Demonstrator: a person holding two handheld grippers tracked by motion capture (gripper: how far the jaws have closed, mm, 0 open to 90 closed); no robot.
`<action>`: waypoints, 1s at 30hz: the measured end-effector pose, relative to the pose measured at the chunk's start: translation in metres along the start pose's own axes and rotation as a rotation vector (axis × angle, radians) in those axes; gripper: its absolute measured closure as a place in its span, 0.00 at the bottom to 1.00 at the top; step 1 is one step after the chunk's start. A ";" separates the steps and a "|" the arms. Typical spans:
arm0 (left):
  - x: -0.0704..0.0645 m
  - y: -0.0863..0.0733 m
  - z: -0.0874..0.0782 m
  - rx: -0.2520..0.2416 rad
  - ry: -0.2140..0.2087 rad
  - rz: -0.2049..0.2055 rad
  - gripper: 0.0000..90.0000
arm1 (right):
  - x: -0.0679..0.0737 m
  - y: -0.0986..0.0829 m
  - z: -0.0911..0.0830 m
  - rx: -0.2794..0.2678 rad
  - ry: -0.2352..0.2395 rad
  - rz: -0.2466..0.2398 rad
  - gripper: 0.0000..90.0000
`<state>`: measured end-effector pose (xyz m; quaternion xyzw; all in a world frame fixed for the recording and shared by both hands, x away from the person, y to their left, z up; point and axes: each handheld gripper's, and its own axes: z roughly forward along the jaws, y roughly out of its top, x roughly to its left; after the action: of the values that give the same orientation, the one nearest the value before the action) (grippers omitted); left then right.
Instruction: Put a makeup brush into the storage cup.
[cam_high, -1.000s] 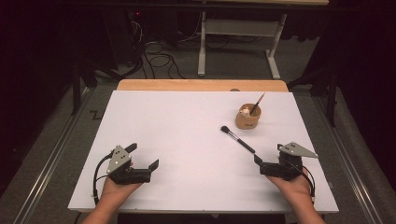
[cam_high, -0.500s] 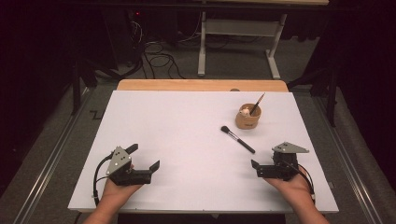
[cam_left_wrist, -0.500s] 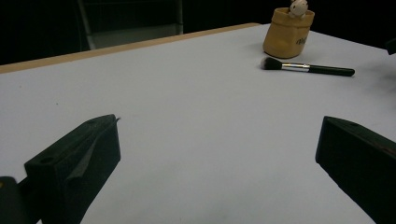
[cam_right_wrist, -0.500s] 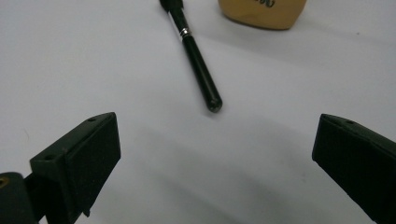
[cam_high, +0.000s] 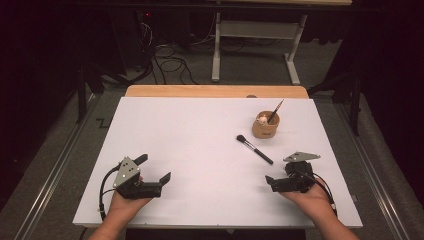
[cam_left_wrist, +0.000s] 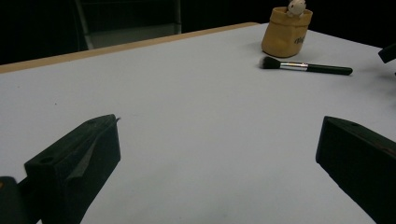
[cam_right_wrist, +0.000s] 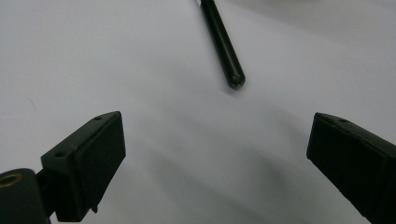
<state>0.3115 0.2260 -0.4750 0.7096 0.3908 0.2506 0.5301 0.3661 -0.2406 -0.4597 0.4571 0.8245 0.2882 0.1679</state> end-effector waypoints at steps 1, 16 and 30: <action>0.000 0.000 0.000 0.003 0.002 0.001 0.00 | -0.001 0.001 -0.001 0.004 -0.003 0.003 0.06; 0.000 0.000 -0.001 0.003 0.000 -0.004 0.00 | -0.006 0.014 -0.009 0.073 -0.008 -0.002 0.09; -0.001 0.000 0.000 0.002 -0.002 -0.010 0.00 | -0.008 0.021 -0.007 0.113 0.008 0.008 0.11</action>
<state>0.3109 0.2256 -0.4753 0.7085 0.3940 0.2466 0.5310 0.3799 -0.2408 -0.4413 0.4678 0.8384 0.2437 0.1373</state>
